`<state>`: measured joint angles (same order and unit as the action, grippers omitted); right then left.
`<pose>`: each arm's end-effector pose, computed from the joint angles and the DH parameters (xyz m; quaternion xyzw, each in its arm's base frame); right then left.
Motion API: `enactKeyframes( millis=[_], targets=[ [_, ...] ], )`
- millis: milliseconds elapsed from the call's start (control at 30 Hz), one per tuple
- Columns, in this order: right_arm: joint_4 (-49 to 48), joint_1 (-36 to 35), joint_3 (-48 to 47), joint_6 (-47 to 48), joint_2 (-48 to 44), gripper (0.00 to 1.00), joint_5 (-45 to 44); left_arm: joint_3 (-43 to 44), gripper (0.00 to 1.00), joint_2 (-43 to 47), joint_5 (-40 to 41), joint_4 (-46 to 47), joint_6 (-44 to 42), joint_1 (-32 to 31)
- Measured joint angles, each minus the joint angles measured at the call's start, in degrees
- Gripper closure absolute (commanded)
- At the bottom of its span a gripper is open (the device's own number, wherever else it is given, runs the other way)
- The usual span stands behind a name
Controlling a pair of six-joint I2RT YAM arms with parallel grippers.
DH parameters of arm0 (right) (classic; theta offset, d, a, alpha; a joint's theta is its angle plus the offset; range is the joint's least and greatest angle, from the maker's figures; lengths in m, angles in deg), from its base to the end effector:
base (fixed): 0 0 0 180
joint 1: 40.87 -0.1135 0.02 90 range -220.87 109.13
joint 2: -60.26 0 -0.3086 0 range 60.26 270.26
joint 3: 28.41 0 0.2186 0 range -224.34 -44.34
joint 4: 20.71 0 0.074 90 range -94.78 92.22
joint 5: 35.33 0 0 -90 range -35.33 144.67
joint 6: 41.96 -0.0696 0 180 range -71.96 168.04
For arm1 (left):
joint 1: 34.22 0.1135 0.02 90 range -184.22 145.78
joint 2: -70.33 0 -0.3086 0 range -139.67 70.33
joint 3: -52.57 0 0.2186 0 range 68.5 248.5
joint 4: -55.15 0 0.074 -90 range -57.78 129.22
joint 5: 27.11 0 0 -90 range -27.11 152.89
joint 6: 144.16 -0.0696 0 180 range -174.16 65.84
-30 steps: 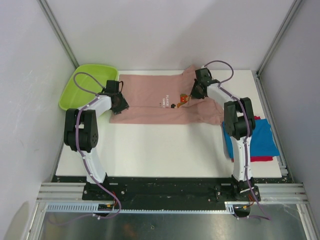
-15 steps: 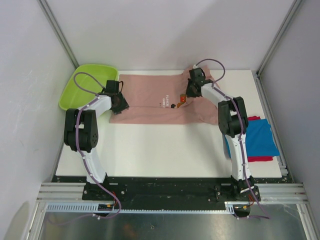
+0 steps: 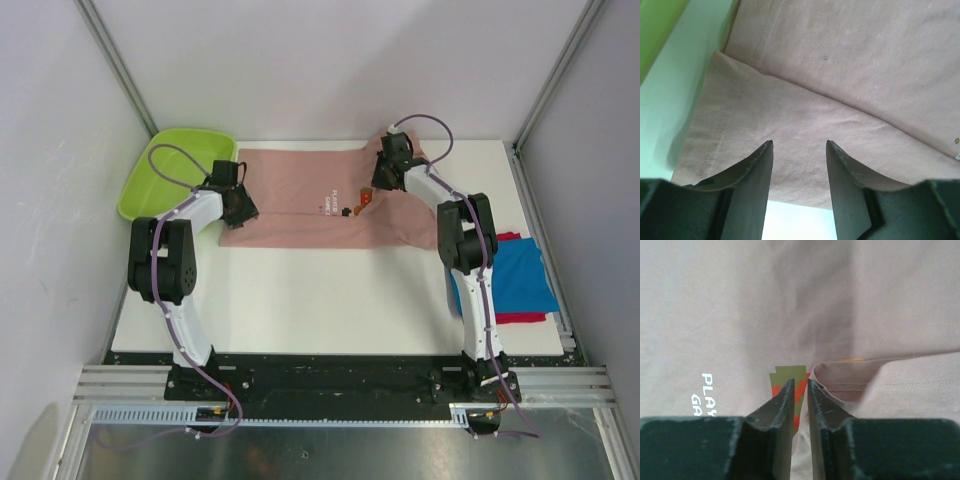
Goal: Fold and stack the t-shirts
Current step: Fold the flattened tshirt in 1/3 of the way
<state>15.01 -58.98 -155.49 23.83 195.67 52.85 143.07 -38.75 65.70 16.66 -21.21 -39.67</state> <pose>0.5322 0.1717 0.1987 0.0552 0.9189 0.1272 0.3692 0.4046 -0.0352 0.2150 -0.2346 0.9296 -0.0710 0.2753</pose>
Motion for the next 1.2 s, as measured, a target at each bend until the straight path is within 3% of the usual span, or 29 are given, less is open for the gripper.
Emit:
enactKeyframes(
  millis=[133, 267, 467, 800, 1200],
  targets=[
    [-0.96, 0.13, -0.28, -0.04, 0.00, 0.54, 1.44, 0.02, 0.48, 0.00, -0.04, 0.00, -0.02, 0.00],
    [-1.22, 0.61, -0.44, 0.11, 0.00, 0.48, 2.27, 0.00, 0.46, 0.00, -0.20, 0.00, -0.02, 0.00],
    [0.26, 2.34, 3.96, -1.95, -4.37, 0.48, 2.32, 0.00, 0.46, 0.00, -0.94, 0.00, -0.02, 0.00],
    [-0.02, 10.16, 30.84, -8.00, -30.47, 0.49, 2.08, -0.20, 0.46, 0.00, -2.93, 0.20, 0.00, -0.07],
    [1.70, 9.38, 48.72, -11.37, -38.05, 0.54, 0.59, -0.76, 0.46, 0.00, -4.35, 0.22, 0.09, -0.15]
  ],
)
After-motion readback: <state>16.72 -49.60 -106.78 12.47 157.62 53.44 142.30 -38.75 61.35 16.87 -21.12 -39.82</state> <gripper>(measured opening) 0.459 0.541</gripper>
